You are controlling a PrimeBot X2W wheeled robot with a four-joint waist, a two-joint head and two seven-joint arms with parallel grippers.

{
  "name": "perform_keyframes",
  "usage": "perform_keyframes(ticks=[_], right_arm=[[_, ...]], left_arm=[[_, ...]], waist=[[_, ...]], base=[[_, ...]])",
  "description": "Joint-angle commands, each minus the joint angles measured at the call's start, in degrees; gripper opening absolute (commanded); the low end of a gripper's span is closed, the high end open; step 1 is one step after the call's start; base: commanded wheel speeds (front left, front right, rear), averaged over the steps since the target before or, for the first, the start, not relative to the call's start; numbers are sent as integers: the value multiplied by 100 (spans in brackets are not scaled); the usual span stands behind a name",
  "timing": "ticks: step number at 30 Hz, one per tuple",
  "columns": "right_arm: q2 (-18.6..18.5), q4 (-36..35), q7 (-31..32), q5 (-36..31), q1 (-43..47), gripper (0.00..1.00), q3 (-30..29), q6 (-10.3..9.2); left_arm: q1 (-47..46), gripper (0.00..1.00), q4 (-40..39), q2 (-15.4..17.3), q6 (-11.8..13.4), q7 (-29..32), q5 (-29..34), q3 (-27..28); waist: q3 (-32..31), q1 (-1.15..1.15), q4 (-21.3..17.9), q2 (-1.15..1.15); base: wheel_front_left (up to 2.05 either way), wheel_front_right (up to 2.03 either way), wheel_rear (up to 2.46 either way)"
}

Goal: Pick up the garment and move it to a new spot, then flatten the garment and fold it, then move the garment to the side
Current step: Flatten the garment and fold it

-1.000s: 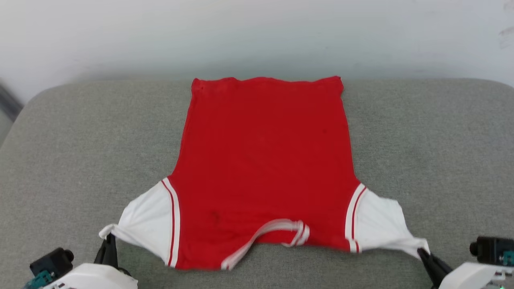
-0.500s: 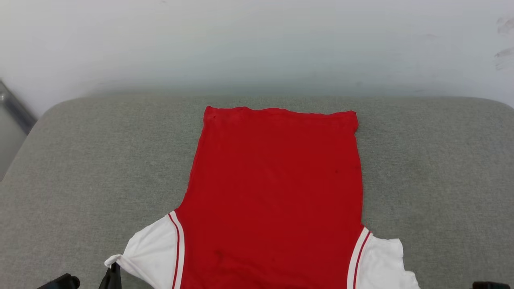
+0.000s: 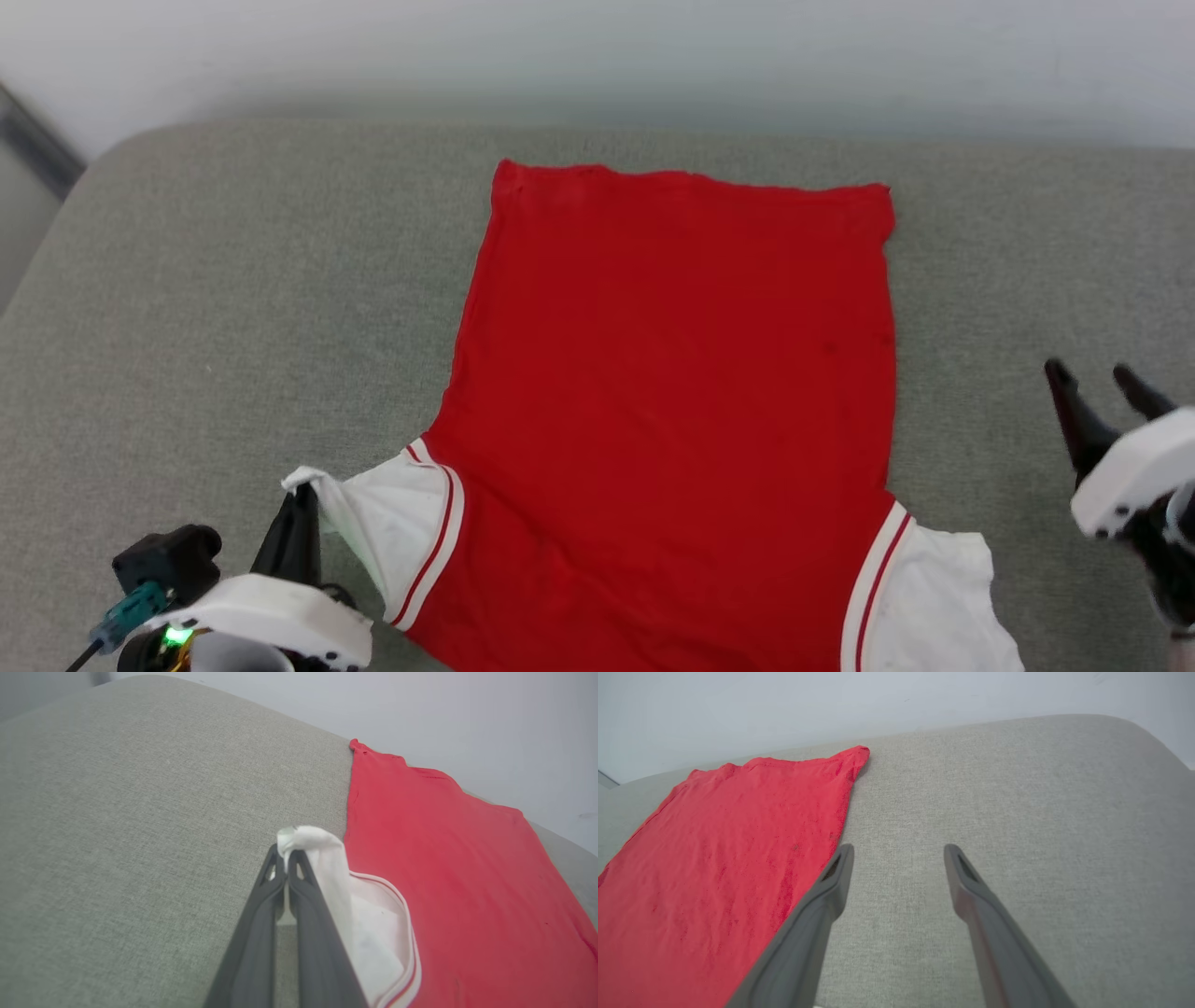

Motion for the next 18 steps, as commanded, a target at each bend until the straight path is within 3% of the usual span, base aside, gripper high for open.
perform_keyframes(ticks=[1, 3, 4, 8, 18], right_arm=[[-88, 208, 61, 73, -498, 100, 0, -4], [-235, 543, 242, 111, -1132, 100, -44, -4], [-447, 1109, 705, 131, -2042, 100, 33, -4], [-754, 1684, 1360, 41, -3110, 100, 207, -4], [-981, 2874, 2440, -184, -4633, 100, 140, -4]], left_arm=[[-196, 0, -83, -37, -33, -21, 36, -39], [-400, 0, -147, -65, -69, -45, 68, -113], [-719, 0, -150, -132, -154, -130, 114, -216], [-1098, 0, -138, -208, -297, -223, 241, -422], [-1714, 0, -71, -435, -505, -434, 394, -791]], waist=[[485, -1, 188, 0], [790, -1, 325, 0], [1176, -1, 509, 0], [1591, -1, 778, 0], [2295, -1, 1308, 0]], base=[[0, 0, 0], [0, 0, 0], [0, 0, 0], [0, 0, 0], [0, 0, 0]])
